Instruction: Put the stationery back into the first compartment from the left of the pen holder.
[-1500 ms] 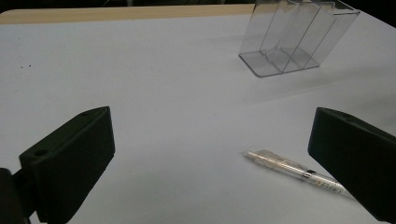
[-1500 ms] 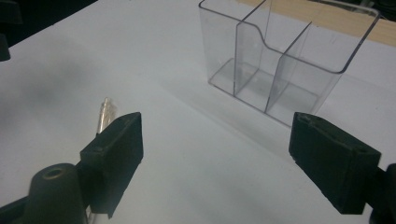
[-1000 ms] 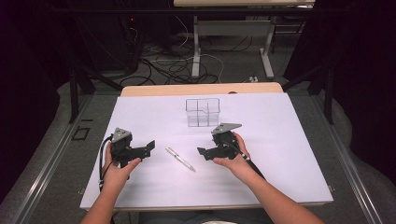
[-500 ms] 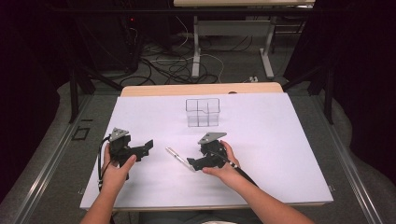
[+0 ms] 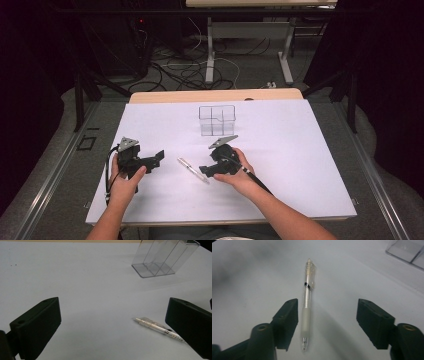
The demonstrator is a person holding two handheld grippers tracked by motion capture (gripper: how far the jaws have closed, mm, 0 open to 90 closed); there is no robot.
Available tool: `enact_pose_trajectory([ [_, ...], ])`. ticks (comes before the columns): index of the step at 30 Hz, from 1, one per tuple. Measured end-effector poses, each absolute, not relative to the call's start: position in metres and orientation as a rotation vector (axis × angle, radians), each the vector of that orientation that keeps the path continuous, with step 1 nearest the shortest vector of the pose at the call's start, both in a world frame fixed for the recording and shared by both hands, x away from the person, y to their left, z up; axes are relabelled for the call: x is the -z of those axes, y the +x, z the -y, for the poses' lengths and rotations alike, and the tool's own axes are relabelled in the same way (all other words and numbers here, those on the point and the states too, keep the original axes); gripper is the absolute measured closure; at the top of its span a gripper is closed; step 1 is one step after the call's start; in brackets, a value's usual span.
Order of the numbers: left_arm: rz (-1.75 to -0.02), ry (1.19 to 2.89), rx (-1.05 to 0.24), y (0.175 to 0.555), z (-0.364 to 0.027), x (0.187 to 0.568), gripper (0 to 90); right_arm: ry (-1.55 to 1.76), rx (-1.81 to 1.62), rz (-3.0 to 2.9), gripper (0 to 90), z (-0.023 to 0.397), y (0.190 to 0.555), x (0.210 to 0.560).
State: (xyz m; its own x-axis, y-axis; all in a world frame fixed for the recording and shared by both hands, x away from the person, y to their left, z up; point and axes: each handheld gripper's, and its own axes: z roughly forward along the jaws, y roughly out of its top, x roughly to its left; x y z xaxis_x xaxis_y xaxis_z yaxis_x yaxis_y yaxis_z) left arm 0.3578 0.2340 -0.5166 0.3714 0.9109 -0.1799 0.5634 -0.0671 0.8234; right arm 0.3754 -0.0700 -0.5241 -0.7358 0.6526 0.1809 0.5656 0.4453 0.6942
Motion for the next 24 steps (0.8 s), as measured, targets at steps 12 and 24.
enact_pose_trajectory([
  [12, -1.3, 1.756, -0.492, 0.358, -0.233, 0.517, 0.1, 1.096, -1.123, -2.582, 54.8, 0.063, 0.374, 0.527],
  [24, -1.299, 1.76, -0.494, 0.358, -0.233, 0.517, 0.1, 1.066, -1.091, -2.602, 63.8, 0.05, 0.37, 0.544],
])
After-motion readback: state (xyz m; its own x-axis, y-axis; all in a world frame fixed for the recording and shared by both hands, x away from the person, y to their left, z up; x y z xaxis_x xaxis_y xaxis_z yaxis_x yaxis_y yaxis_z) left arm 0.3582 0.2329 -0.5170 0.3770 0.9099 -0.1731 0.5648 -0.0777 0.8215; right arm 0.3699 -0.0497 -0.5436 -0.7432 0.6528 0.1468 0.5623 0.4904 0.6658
